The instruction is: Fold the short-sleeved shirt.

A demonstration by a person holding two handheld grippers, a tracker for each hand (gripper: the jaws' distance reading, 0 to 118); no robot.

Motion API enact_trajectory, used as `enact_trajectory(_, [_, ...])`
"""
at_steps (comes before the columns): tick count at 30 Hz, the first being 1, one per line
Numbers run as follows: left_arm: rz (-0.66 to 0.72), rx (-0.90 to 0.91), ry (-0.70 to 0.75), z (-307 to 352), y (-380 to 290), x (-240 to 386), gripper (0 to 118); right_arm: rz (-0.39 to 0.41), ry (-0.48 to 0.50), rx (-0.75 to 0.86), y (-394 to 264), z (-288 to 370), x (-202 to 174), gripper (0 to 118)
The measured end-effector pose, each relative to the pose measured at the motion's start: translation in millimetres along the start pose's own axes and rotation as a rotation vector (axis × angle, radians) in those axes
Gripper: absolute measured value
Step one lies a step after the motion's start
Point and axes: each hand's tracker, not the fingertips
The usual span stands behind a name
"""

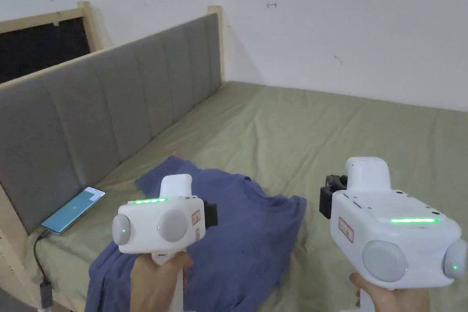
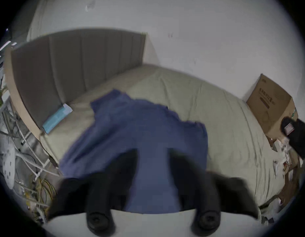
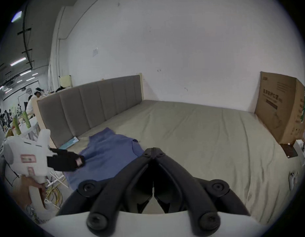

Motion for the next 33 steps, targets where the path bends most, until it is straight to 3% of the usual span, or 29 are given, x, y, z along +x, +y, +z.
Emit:
enact_trajectory(1, [-0.007,-0.043,-0.008,-14,-4,2,81,-0.003,-0.012,-0.016,-3,-4,5,0])
enact_trajectory(2, [-0.011,-0.076,-0.024,-28,-8,4,101,-0.01,-0.02,-0.028,-7,-11,10,0])
enact_trajectory(3, [-0.012,-0.099,-0.035,-38,-11,6,108,-0.016,-0.027,-0.039,-9,-15,15,0])
enact_trajectory(12, [-0.122,-0.385,-0.055,-121,-42,44,110,-0.077,-0.093,-0.15,-34,-50,50,0])
enact_trajectory(14, [-0.228,-0.366,0.028,-125,-47,54,104,-0.09,-0.099,-0.169,-40,-55,57,0])
enact_trajectory(15, [-0.218,-0.372,0.03,-124,-44,56,95,-0.097,-0.105,-0.176,-43,-57,59,0])
enact_trajectory(18, [-0.163,-0.329,0.061,-119,-32,50,33,-0.137,-0.112,-0.191,-47,-58,67,0])
enact_trajectory(19, [-0.156,-0.331,0.06,-118,-28,47,4,-0.146,-0.112,-0.194,-48,-58,68,0])
enact_trajectory(21, [-0.15,-0.338,0.109,-119,-24,35,4,-0.149,-0.119,-0.196,-49,-57,69,0])
enact_trajectory(22, [-0.047,-0.365,0.012,-120,-23,26,4,-0.146,-0.121,-0.196,-53,-58,70,0])
enact_trajectory(24, [0.035,-0.367,-0.012,-115,-16,16,4,-0.143,-0.115,-0.196,-54,-57,73,0])
enact_trajectory(33, [0.031,-0.233,-0.141,-68,43,45,4,-0.188,-0.149,-0.15,-49,-26,103,0])
